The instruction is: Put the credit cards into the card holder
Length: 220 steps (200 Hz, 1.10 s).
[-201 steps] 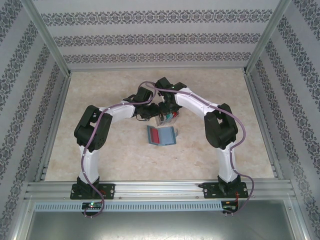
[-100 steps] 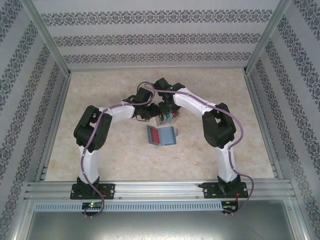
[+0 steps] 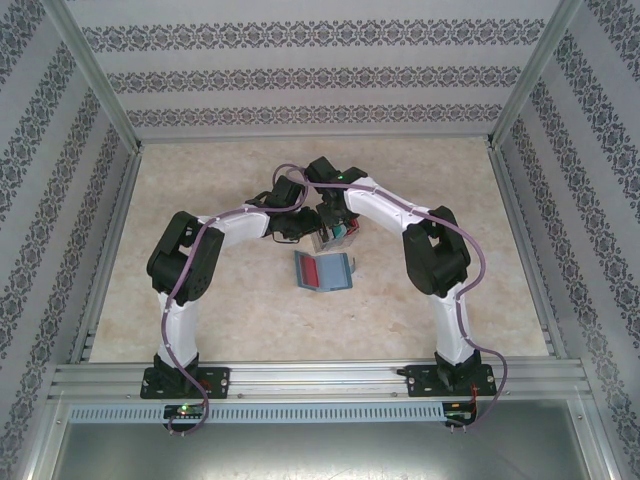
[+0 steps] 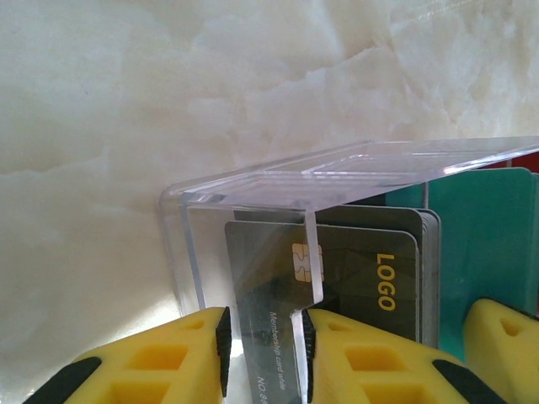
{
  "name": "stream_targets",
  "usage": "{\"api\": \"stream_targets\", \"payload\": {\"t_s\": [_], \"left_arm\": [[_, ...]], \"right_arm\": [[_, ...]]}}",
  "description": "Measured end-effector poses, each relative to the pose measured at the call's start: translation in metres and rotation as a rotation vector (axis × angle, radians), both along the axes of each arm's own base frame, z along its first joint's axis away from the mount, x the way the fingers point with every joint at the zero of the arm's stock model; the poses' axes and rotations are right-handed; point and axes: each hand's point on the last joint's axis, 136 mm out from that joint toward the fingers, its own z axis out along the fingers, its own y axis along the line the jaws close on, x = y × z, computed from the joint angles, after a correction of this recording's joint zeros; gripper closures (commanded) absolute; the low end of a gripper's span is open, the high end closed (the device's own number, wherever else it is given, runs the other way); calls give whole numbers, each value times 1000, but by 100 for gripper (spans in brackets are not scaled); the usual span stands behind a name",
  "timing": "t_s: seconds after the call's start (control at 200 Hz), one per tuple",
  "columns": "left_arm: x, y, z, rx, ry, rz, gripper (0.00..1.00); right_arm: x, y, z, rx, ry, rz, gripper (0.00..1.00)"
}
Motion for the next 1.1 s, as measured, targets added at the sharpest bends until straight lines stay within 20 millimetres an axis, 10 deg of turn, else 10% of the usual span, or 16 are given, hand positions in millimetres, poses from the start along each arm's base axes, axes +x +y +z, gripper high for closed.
{"api": "stream_targets", "payload": {"t_s": [1.099], "left_arm": [[0, 0, 0, -1, -3, -2, 70]], "right_arm": [[-2, 5, 9, 23, -26, 1, 90]]}}
